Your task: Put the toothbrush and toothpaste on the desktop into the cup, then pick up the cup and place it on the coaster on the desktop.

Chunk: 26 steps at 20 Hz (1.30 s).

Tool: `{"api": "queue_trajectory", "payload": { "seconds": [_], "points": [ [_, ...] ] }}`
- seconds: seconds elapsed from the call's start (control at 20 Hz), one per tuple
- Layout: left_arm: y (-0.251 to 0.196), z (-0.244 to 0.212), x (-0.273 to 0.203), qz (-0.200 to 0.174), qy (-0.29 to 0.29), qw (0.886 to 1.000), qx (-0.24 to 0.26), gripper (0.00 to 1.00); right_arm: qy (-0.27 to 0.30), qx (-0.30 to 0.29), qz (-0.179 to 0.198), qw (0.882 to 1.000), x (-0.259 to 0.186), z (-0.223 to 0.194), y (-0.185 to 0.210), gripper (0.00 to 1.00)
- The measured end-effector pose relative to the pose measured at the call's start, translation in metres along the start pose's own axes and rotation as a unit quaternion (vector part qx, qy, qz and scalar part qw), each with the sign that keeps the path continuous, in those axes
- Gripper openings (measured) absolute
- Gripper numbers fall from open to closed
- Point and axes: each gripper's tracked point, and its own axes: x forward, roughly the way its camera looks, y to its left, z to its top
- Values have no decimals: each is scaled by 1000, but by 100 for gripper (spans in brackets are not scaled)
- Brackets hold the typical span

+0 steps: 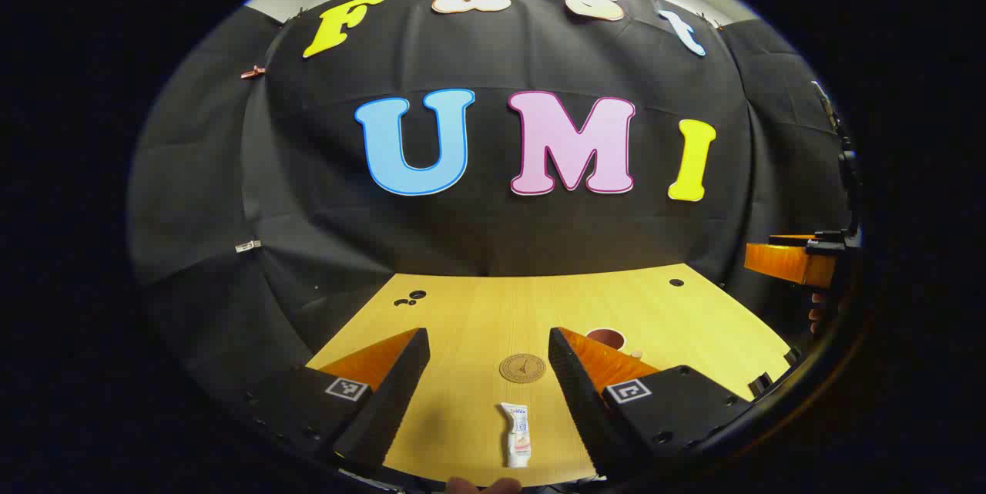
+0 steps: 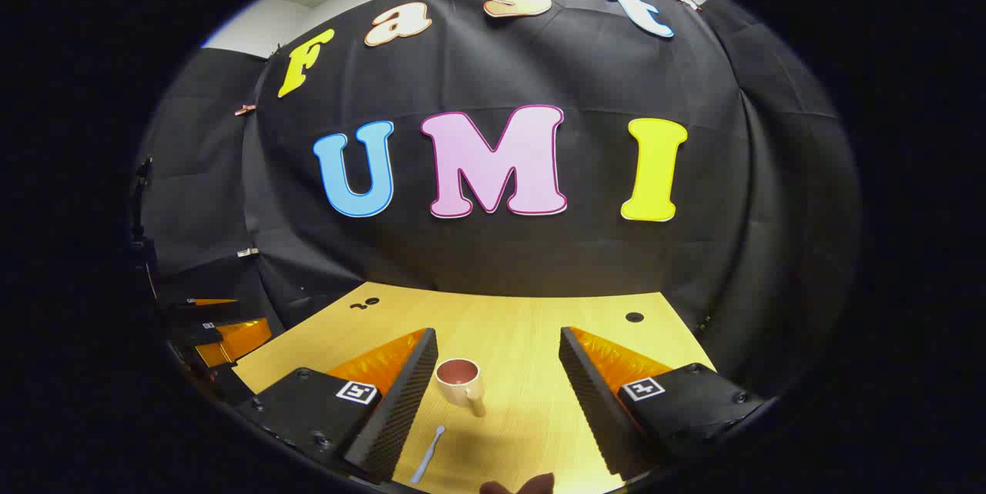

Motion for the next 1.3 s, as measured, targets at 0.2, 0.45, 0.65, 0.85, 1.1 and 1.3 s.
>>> {"api": "queue_trajectory", "payload": {
  "seconds": [0.2,0.45,0.65,0.85,1.1,1.3],
  "points": [
    [-11,-11,1,-12,13,1000,12,96,4,-3,0,1000,0,-5,-1,98],
    [-25,-42,6,-18,48,998,44,95,16,-7,-2,1000,-4,-14,-8,98],
    [-39,-48,9,-29,52,997,53,98,22,-7,-4,1000,-6,-19,-15,98],
    [-42,-51,12,-28,54,997,52,98,30,-2,-4,1000,-6,-24,-19,98],
    [-46,-69,19,-26,78,995,49,98,38,-1,-3,999,-4,-30,-20,98],
    [-48,-104,33,-26,112,992,54,98,49,-3,-5,999,-2,-36,-25,98]
  ]
}}
